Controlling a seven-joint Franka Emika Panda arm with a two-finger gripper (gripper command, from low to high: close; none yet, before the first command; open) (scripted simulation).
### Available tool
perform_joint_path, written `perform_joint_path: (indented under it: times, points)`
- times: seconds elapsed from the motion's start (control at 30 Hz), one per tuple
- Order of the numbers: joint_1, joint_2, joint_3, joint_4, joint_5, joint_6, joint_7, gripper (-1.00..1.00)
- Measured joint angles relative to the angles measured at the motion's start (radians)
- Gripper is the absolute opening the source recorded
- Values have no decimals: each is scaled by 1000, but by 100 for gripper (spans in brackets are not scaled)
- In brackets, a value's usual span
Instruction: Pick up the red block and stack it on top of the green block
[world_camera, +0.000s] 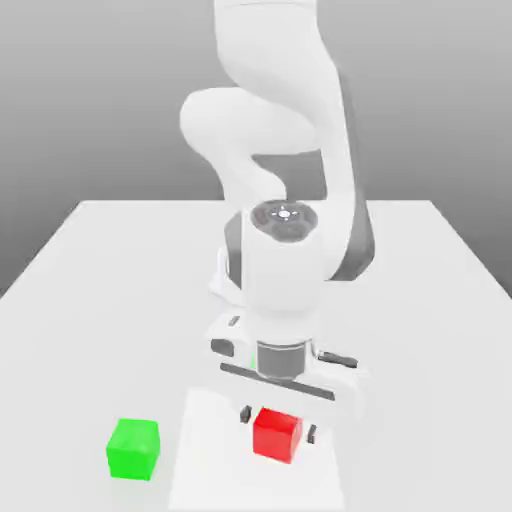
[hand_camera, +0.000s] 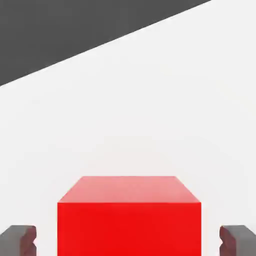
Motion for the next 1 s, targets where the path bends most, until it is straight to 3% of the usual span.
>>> perform_joint_path:
  times: [0.13, 0.33, 1.0]
  points:
    - [1, 3, -1, 0, -1, 3, 1, -100]
    - [-20, -184, 30, -27, 63, -156, -53, -100]
    - [-342, -187, -54, 104, 88, -291, -826, -100]
